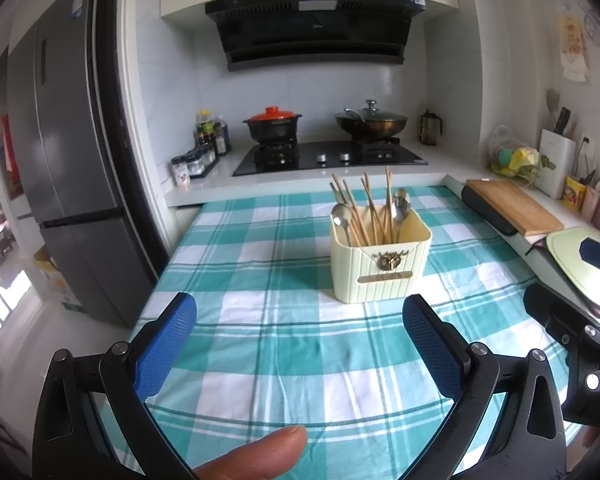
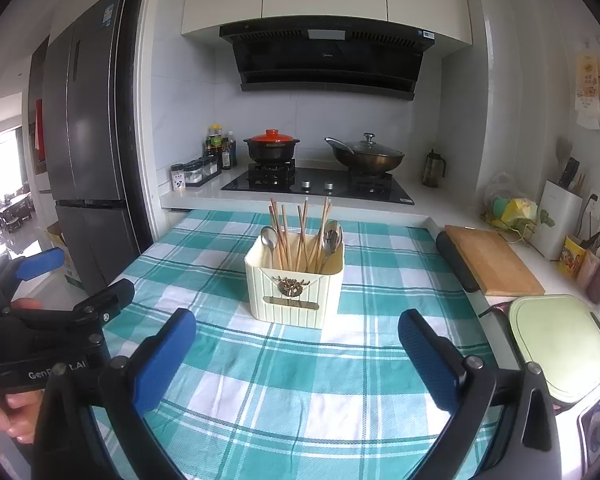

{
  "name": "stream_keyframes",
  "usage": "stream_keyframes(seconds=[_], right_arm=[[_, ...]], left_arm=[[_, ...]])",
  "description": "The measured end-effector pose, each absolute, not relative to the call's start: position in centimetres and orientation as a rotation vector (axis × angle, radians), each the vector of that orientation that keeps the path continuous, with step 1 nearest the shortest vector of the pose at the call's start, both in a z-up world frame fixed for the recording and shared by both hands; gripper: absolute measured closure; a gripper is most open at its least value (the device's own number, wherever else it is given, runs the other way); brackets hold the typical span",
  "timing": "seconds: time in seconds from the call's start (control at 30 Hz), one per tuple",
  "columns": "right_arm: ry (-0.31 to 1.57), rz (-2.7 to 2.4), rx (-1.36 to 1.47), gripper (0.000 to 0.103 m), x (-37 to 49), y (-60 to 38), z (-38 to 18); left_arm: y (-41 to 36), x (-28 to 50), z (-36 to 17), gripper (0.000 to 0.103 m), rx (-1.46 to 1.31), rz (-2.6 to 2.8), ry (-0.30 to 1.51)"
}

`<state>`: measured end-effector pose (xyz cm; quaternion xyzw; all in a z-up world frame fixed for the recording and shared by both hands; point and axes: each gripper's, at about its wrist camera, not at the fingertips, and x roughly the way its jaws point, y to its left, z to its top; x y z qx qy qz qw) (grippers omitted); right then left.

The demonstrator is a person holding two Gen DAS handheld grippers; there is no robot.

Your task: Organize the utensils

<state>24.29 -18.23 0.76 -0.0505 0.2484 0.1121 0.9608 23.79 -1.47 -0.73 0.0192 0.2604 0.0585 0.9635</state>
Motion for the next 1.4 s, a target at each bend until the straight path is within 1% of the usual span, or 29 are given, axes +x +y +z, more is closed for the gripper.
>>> stream_keyframes(seconds=[1.4], right_arm=[[0.517, 0.244, -0.133, 0.000, 24.3, -17.8, 0.3]], left_arm=[[-0.4, 24.6, -0.8, 0.000, 0.001, 0.144, 0.552]])
